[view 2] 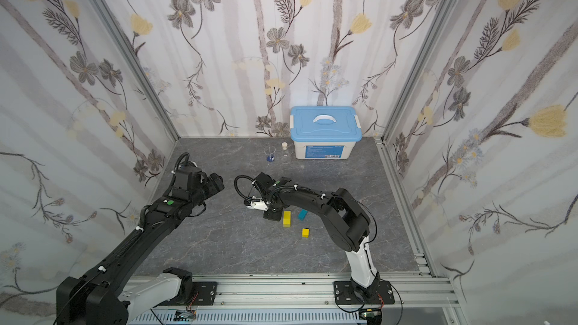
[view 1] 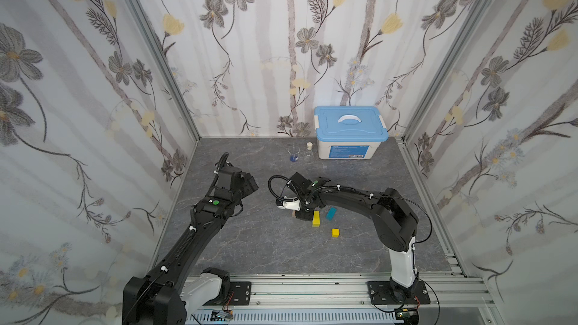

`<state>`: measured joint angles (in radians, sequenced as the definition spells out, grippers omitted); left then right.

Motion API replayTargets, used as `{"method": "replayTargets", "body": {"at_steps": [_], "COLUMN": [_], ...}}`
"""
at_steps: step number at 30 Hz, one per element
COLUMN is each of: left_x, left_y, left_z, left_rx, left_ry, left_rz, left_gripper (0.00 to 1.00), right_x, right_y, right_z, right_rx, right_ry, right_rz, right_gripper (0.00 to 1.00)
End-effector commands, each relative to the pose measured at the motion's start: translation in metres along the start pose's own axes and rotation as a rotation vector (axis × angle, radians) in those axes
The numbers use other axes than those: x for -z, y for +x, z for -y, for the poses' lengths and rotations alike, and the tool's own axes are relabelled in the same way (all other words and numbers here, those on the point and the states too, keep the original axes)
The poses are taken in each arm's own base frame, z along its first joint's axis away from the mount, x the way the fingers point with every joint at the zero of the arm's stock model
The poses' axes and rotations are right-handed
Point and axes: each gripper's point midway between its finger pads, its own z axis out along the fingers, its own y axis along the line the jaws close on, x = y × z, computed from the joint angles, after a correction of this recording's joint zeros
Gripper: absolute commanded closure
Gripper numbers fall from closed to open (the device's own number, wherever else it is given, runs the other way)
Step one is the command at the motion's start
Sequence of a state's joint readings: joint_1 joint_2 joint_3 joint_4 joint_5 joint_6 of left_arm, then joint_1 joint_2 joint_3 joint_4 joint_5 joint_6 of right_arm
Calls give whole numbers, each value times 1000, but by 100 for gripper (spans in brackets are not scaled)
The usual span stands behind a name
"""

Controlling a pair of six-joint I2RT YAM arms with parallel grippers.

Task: Assemble a carrot with building blocks
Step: Assemble the building block at the center of the board.

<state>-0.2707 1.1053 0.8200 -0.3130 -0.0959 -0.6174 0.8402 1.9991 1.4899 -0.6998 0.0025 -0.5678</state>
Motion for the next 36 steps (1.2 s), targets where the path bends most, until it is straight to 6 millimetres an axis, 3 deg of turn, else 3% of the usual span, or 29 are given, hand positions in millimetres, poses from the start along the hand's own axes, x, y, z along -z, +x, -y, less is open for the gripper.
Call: {"method": "replayTargets", "body": {"at_steps": [1, 11, 18, 24, 36], "left_x": [-1, -11, -16, -22, -22], "left_y": [-11, -17, -19, -16, -18], "left_z": [7, 17, 24, 27, 31], "left_rx": [32, 37, 30, 23, 13], "left_ry": [17, 23, 30, 31, 34], "left_rz": [42, 40, 44, 31, 38], "left_gripper": [12, 12, 11, 11, 11], "right_x": [8, 20, 23, 12, -12], "right_y": [1, 9, 24, 37, 26], "right_z": [17, 57, 49, 38, 45], "right_rx": [101, 154, 169, 175, 182], "right_ry": [41, 91, 74, 33, -3], "right_rz": [4, 31, 16, -10, -9], "right_gripper": [98, 100, 100, 100, 100]}}
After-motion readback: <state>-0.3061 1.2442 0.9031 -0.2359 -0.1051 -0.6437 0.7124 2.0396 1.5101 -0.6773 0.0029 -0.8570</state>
